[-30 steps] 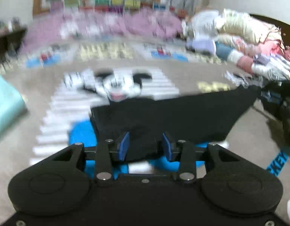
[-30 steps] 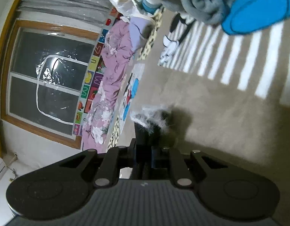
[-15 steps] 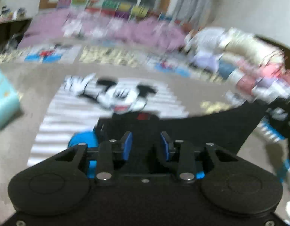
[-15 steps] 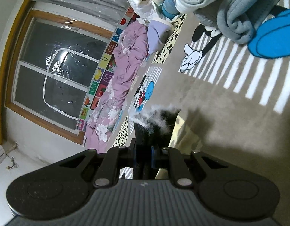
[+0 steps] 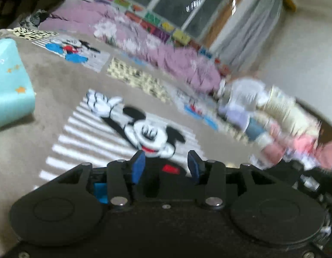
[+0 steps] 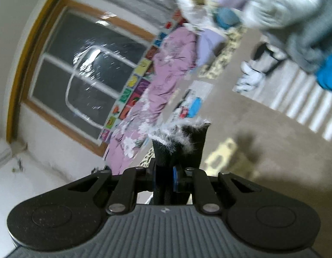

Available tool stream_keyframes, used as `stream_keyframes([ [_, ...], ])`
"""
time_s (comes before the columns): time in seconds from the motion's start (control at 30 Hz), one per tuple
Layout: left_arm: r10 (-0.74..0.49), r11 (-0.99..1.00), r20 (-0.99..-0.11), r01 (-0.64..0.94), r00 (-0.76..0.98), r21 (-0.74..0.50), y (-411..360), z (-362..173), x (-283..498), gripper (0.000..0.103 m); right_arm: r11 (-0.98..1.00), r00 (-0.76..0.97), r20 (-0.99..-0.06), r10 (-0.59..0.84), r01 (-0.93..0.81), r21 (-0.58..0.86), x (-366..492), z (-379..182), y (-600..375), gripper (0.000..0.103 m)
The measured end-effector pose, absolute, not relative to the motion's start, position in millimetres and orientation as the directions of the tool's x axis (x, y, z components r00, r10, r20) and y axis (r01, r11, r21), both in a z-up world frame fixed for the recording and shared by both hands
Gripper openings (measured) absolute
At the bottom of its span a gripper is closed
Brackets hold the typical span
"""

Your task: Fold clothes

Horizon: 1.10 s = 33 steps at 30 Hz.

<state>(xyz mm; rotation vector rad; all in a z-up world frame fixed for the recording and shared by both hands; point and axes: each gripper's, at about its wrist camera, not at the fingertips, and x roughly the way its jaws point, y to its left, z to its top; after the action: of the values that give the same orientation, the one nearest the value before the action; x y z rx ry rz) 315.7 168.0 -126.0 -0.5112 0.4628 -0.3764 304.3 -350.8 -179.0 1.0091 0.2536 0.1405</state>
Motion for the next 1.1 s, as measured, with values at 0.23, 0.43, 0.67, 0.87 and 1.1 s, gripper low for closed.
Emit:
stream_keyframes([
  [0.23,-0.444,0.768,-0.286,0.197,0.849,-0.61,185,-121,314,0.05,0.697,0.944,-0.118,0.307,-0.138,0.703,301,-123,-302,0.016],
  [0.43,-0.473,0.742,-0.257,0.223,0.843,-0.632,191,-116,310,0.052,0.797,0.906,-0.137,0.401,-0.271,0.539,299,-89,-240,0.016],
  [0.67,-0.577,0.66,-0.173,0.331,0.799,-0.674,192,-105,303,0.053,0.844,0.858,-0.196,0.476,-0.383,0.376,301,-73,-171,0.016],
  [0.87,-0.633,0.613,-0.156,0.368,0.758,-0.699,195,-105,303,0.057,0.834,0.829,-0.217,0.516,-0.428,0.348,300,-69,-145,0.016],
  [1.1,-0.488,0.867,-0.386,0.381,0.783,-0.321,86,-101,287,0.035,0.785,0.903,-0.133,0.409,-0.274,0.555,303,-76,-235,0.016],
])
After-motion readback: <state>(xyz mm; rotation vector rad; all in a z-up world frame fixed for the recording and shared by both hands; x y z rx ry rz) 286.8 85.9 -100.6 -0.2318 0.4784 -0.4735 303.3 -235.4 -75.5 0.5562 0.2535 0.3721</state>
